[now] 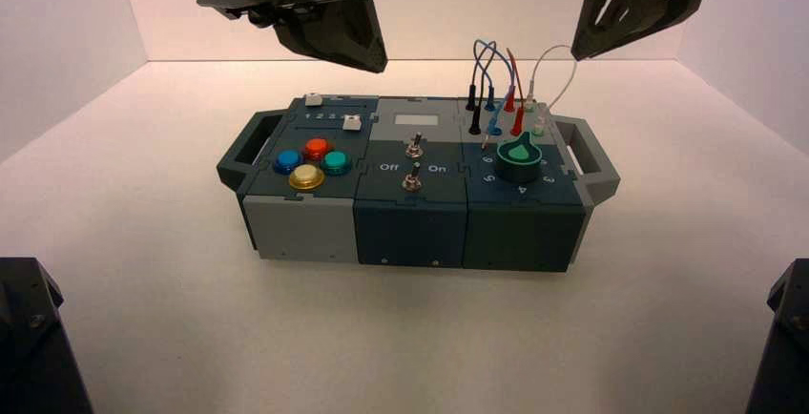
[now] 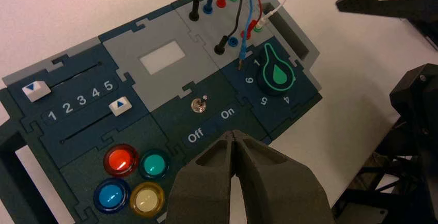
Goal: Pull the red wire.
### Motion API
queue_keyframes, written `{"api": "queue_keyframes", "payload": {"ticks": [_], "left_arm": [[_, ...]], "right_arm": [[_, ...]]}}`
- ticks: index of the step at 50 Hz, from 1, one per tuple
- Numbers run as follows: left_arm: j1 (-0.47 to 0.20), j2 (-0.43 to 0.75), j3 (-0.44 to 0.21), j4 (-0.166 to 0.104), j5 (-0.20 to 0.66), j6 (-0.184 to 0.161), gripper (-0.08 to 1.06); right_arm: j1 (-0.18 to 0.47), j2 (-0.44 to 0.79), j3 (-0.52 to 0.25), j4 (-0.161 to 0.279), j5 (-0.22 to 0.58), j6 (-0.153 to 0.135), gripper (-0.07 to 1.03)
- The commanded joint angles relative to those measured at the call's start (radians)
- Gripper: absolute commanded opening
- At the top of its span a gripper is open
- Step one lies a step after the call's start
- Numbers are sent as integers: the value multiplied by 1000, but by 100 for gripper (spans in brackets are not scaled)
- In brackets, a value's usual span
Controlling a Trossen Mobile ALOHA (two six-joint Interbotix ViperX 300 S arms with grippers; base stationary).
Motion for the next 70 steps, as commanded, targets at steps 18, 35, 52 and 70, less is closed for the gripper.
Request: {"api": "queue_keyframes", "payload": {"ticks": [18,35,52,70], "left_arm": [[-3,-3,-38,2,-18,-2,-3],[-3,-5,-40,5,-17,2,-3],[-3,-9,-40,5,-18,2,-3],[-3,-38,-37,5,-17,2,-3]], "right_arm": [[77,153,-75,8,-5,-11,29],[77,295,-144,-12,12,-20,30],[75,371,-189,-44,12,-21,30],[63,433,-227,-94,18,-14,30]]}}
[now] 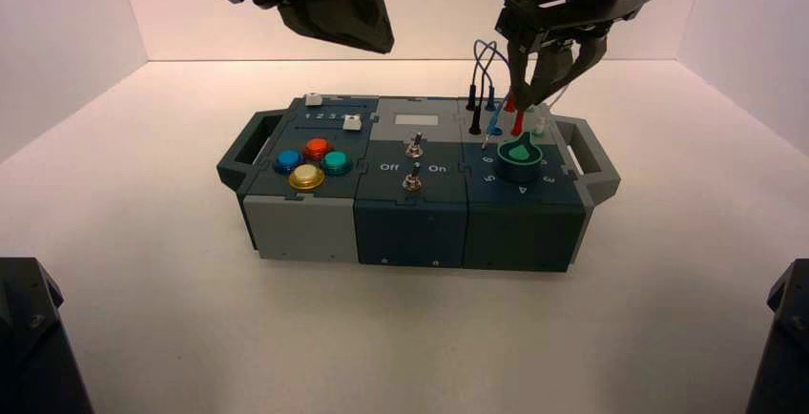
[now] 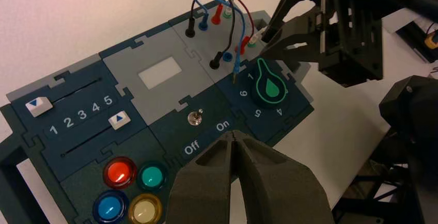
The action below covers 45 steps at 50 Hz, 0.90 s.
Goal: Pull the red wire.
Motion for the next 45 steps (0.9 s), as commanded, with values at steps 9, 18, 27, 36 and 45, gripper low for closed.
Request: {"api": "queue_keyframes", "payload": {"ticks": [9,18,27,36,45], "left_arm": [[-3,-14,-20,3,-9,0,-3],[-3,-14,-18,5,-8,2,-3],[-3,-12,-20,3,-6,2,-3],[-3,-14,-18,5,-5,5,-3],[-3,-12,-18,5,-5,8,-3]], "right_arm": [[-11,44,-54,-29,0,5,30],[-35,67,-61,-35,0,5,30],[-55,77,-75,-40,-5,5,30],[-57,109,-95,-41,-6,5,30],[-57,141,-106,-37,-5,5,30]]}}
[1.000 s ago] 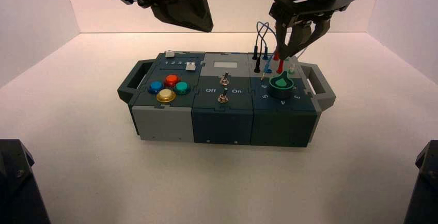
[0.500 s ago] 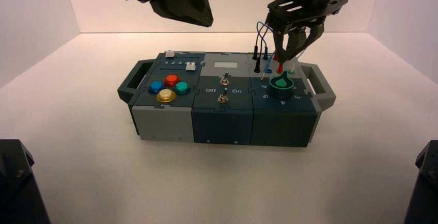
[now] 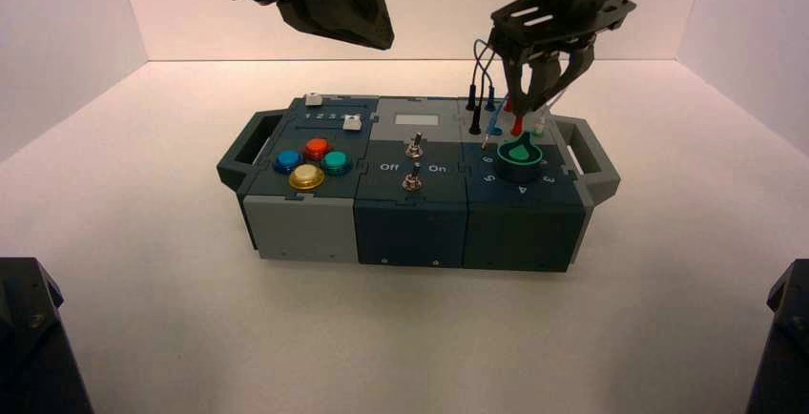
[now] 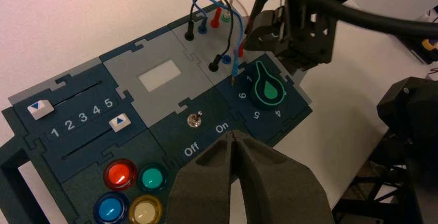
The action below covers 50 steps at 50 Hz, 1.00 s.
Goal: Pull the red wire.
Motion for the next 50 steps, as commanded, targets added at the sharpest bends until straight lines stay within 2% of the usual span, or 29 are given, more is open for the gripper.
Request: {"api": "queue_keyframes", "payload": {"ticks": [1,25,31,39,50], "left_arm": [[-3,-8,-18,3,-6,3,-3],[-3,3,-29,5,-5,5,-3],[-3,3,-29,5,-6,5,-3],[-3,5,-29,5,-6,5,-3],[-3,5,-29,5,-2,5,-3]], "right_arm": [[-2,0,-31,2,-3,2,30],[-3,37,-44,9,-3,2,26],[-2,40,-44,8,-3,2,19],[-3,43,-46,2,-8,2,0],[-2,21,-43,0,-11,2,-3]]}}
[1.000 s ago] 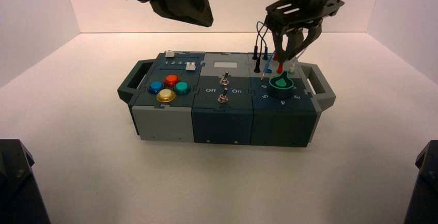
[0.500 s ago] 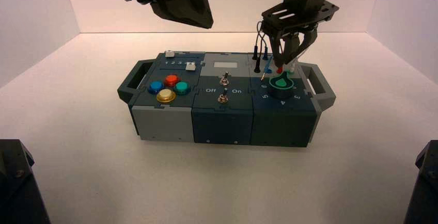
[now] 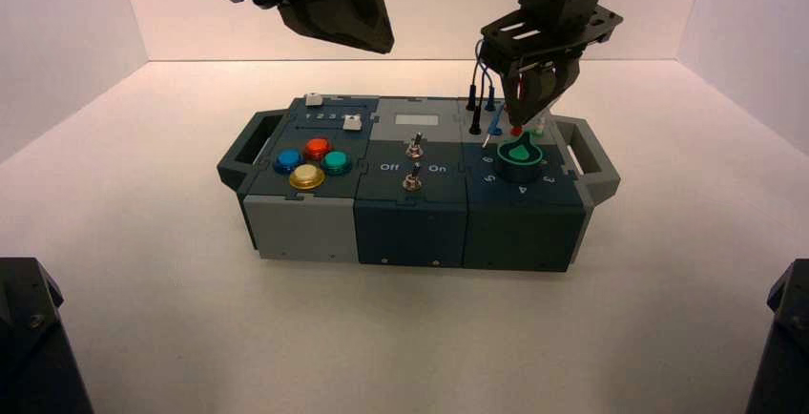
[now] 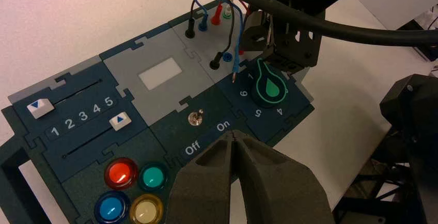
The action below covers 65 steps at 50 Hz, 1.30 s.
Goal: Pull the red wire.
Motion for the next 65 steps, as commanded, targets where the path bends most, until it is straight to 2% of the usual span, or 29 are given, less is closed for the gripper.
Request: {"api": "queue_keyframes", "payload": {"ticks": [1,19,28,38,42,46,53,60,65], "left_arm": [[-3,-5,-31,3,-3,2,-3],[-3,-5,-29,3,9,2,-3],[-3,-6,-29,3,14,0,-3],[-3,-8,-31,3,14,2,-3],[-3,-8,-32,3,14,2,-3],[-3,-9,-32,3,14,2,-3],[-3,-9,-32,5,14,2,-3],[-3,-5,-32,5,15,2,-3],[-3,-2,-32,11,14,3,-3]], "right_arm": [[-6,-34,-21,-6,-11,2,-3],[-6,-103,-9,-12,-21,2,-3],[-26,-114,-11,-54,-25,21,-3],[-43,-106,-14,-63,-23,20,-1],[-41,-106,-15,-63,-23,20,5],[-43,-107,-18,-60,-20,21,17],[-40,-110,-20,-52,-5,20,20],[-29,-114,-18,-28,31,18,30],[-23,-123,-20,-8,69,18,31]]}}
